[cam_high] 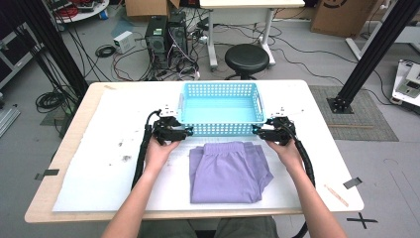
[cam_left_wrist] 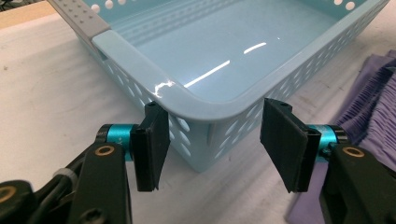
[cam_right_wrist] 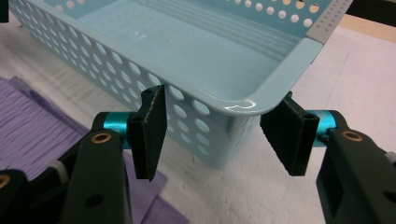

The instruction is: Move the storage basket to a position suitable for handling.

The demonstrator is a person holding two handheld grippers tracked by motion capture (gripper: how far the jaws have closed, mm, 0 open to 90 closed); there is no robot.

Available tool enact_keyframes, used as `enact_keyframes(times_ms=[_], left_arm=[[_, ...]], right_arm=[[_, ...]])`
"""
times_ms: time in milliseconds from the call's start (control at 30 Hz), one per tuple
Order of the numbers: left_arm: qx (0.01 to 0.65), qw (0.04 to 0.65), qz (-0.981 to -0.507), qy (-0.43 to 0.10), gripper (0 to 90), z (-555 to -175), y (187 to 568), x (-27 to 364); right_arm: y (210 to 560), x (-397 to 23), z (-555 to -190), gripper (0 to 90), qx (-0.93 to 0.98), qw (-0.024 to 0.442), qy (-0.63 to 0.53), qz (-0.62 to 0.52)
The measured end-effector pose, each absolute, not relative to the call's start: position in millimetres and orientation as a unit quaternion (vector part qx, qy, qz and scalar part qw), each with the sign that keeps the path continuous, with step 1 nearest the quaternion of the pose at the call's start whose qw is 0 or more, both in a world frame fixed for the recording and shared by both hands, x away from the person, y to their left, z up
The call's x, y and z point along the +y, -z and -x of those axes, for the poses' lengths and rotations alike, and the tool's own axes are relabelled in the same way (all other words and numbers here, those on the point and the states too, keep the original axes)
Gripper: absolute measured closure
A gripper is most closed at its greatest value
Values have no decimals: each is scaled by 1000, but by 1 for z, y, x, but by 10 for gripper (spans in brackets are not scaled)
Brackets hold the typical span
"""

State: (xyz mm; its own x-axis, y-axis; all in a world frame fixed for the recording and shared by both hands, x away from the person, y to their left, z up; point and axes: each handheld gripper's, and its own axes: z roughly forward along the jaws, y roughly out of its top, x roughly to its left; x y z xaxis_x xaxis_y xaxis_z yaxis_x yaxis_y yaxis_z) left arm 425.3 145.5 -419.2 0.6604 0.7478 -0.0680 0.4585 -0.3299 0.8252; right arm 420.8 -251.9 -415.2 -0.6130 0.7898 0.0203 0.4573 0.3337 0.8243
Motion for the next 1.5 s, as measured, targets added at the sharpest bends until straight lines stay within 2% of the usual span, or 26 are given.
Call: enact_keyframes(times_ms=[600, 1500], left_arm=[[372, 439, -801, -165, 428, -407, 422, 145], [379, 449, -792, -166, 427, -407, 424, 134]], right_arm=[[417, -255, -399, 430, 795, 196, -422, -390], [419, -261, -402, 413, 785, 202, -422, -406]])
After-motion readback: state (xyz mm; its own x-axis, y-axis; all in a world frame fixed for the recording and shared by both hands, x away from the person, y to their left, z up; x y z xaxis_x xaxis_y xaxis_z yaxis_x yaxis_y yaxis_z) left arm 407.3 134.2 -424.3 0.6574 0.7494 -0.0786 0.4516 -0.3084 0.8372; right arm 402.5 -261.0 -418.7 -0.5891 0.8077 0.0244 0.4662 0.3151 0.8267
